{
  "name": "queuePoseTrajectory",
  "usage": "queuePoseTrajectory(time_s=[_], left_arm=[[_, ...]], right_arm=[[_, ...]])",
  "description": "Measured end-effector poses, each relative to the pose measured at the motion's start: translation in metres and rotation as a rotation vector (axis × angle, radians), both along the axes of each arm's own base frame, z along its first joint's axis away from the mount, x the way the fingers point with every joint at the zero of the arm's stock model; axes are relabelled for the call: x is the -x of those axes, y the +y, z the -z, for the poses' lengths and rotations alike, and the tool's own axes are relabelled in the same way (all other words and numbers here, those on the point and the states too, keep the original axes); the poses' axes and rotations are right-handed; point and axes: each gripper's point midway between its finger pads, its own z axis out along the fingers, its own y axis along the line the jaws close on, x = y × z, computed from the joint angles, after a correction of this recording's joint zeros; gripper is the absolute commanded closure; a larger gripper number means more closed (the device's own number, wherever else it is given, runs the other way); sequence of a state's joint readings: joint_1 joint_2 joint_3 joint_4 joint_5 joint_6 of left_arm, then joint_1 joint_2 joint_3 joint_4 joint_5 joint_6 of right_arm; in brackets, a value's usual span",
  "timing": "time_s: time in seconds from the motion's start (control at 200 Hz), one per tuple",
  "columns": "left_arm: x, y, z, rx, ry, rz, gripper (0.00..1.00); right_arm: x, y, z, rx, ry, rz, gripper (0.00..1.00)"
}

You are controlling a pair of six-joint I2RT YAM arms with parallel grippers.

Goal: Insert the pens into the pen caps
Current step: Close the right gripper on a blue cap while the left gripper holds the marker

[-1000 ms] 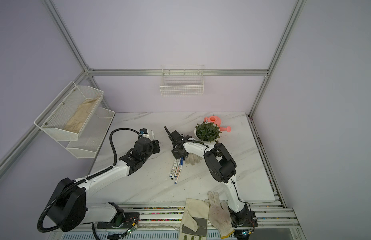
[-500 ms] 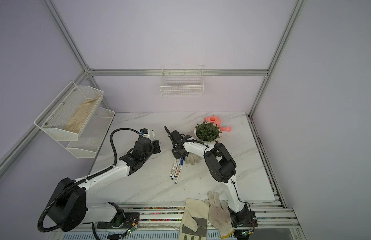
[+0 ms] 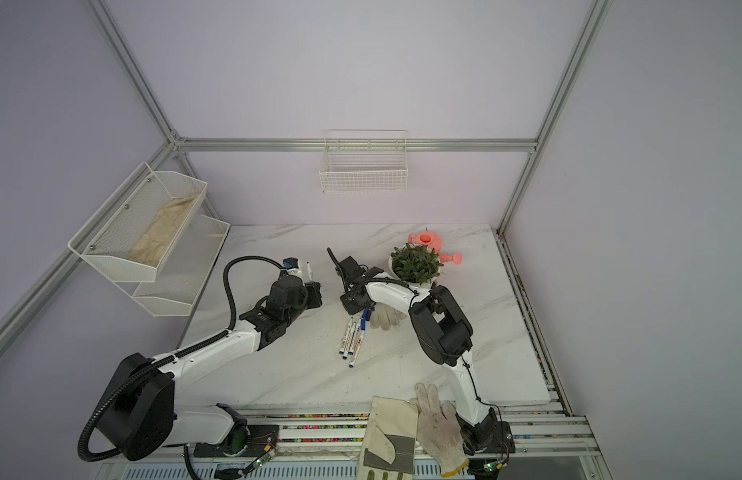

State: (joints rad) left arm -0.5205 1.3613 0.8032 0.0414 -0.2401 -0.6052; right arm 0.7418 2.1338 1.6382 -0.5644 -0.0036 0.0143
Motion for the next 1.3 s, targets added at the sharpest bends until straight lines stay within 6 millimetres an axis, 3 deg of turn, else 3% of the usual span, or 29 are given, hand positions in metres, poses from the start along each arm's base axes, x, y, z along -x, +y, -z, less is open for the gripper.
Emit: queuePoseTrajectory(time_s=[0.33, 0.59, 0.765, 1.025, 1.3], left_arm=[[0.0, 0.0, 0.0, -0.001, 0.0, 0.003, 1.0], [0.001, -0.001, 0.001, -0.019, 0.002, 0.015, 1.0], [0.001, -0.001, 0.001, -0.022, 0.001, 0.016, 1.0], [0.001, -0.001, 0.001, -0.022, 0.001, 0.016, 1.0], [0.002, -0.002, 0.001, -0.022, 0.001, 0.017, 1.0]], right_arm=[[-0.01, -0.004, 0.0, 0.025, -0.046, 0.029, 0.91], [-0.005, -0.007, 0.015, 0.028, 0.006, 0.043, 0.81], [-0.004, -0.007, 0.009, 0.023, 0.03, 0.043, 0.76], [-0.01, -0.003, -0.004, 0.017, 0.048, 0.044, 0.75], [-0.006, -0.007, 0.008, 0.057, 0.097, 0.046, 0.74]])
